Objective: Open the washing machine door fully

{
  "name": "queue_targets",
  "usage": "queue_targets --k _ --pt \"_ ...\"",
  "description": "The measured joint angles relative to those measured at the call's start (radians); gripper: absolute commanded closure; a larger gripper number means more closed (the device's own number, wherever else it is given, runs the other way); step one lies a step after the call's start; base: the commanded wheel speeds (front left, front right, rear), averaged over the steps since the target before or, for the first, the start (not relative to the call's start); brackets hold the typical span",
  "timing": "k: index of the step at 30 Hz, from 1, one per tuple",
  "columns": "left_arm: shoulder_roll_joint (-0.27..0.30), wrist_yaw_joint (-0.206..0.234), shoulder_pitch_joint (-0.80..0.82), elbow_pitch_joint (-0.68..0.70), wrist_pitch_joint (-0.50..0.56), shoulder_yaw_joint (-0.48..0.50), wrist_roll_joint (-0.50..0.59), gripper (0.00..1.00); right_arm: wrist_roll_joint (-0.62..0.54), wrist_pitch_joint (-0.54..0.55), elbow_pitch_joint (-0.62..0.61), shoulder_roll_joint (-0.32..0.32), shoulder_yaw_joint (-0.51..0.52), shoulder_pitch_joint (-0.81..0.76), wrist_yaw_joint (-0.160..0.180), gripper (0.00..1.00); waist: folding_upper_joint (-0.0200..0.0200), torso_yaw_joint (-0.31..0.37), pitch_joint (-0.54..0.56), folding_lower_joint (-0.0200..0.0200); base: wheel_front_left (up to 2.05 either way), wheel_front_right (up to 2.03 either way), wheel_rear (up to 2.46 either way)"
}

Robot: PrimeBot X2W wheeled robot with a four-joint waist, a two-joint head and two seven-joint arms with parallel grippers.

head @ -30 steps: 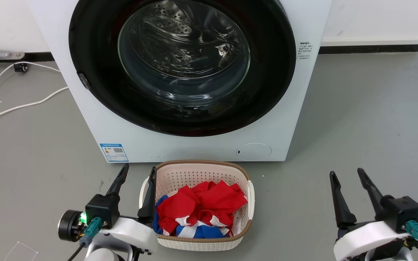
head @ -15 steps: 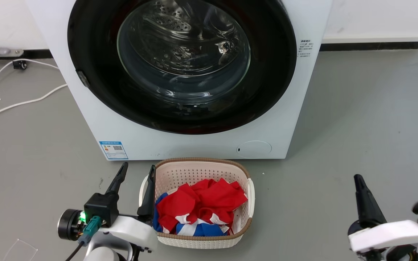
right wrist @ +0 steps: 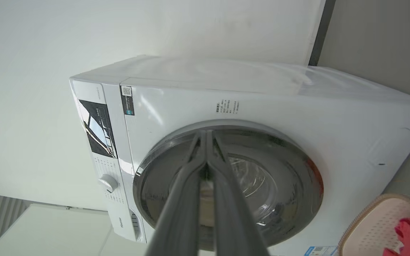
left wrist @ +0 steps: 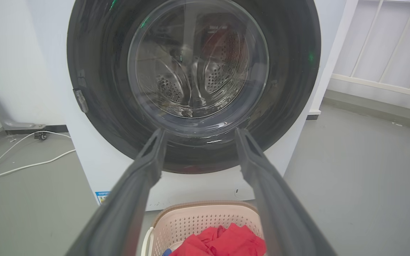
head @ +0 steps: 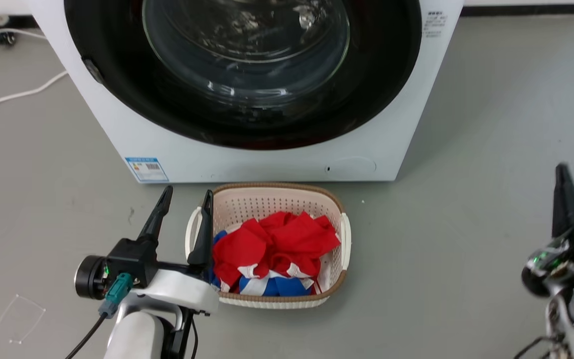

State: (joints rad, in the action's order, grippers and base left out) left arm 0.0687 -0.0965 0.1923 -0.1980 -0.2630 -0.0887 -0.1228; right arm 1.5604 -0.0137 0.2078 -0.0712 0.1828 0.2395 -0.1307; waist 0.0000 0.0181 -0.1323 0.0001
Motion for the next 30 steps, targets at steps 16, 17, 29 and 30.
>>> queue_targets --k 16,17,29,30 --pt "-0.008 -0.011 0.120 0.064 0.000 -0.020 0.014 0.00 0.159 0.231 0.339 -0.245 -0.036 0.537 0.000 1.00 0.0000 -0.023 -0.194 0.0001 0.00 0.00 0.00" --pt "-0.009 -0.014 0.128 0.067 0.000 -0.022 0.015 0.00 0.156 0.251 0.363 -0.260 -0.058 0.575 0.000 1.00 0.0000 -0.026 -0.206 0.0001 0.00 0.00 0.00" --pt "-0.012 -0.019 0.202 0.102 0.000 -0.034 0.017 0.00 0.047 0.405 0.653 -0.292 -0.286 1.002 0.000 1.00 0.0000 -0.062 -0.322 0.0001 0.00 0.00 0.00" --pt "-0.012 -0.020 0.207 0.105 0.000 -0.037 0.016 0.00 0.036 0.415 0.672 -0.291 -0.300 1.028 0.000 1.00 0.0000 -0.067 -0.330 0.0001 0.00 0.00 0.00"
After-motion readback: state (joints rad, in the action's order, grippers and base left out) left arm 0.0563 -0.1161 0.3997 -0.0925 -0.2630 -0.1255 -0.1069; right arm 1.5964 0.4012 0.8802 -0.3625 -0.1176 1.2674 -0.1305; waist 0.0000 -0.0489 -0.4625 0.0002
